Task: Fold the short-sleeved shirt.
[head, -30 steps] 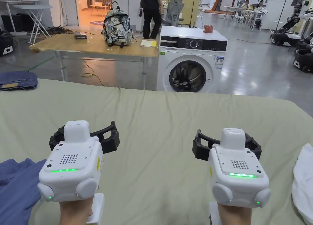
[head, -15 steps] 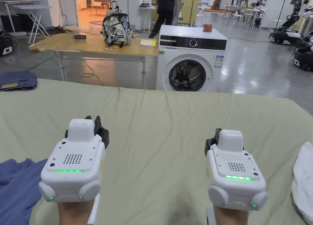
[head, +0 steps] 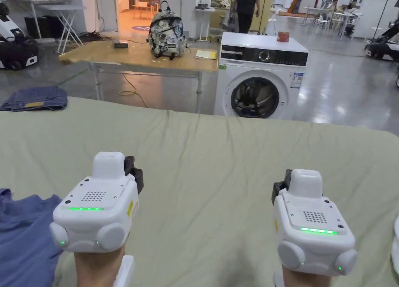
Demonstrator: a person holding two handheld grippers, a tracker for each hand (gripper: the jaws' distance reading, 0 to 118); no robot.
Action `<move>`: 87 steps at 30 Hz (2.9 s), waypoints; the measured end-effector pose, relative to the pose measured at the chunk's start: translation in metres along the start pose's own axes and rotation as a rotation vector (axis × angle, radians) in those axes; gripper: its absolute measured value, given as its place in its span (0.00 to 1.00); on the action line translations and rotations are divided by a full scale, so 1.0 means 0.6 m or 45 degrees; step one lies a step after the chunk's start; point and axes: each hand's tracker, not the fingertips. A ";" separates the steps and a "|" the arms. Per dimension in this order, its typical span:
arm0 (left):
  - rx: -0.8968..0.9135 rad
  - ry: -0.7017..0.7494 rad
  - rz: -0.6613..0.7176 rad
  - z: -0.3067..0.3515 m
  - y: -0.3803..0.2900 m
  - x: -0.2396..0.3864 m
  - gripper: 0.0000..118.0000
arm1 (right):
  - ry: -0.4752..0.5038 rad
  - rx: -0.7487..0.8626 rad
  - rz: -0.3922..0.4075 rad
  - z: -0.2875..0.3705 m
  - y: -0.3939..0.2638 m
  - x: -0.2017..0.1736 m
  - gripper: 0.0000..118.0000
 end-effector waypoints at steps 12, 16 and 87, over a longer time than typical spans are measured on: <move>-0.411 0.291 -0.028 0.039 0.000 -0.292 0.00 | 0.104 -0.059 0.039 -0.012 -0.009 -0.040 0.00; -0.678 0.304 0.094 0.038 -0.018 -0.424 0.00 | 0.125 -0.083 0.058 -0.018 -0.018 -0.052 0.00; -0.298 -0.704 -0.148 -0.066 0.244 0.112 0.00 | -0.056 -0.135 -0.013 0.037 0.001 0.102 0.00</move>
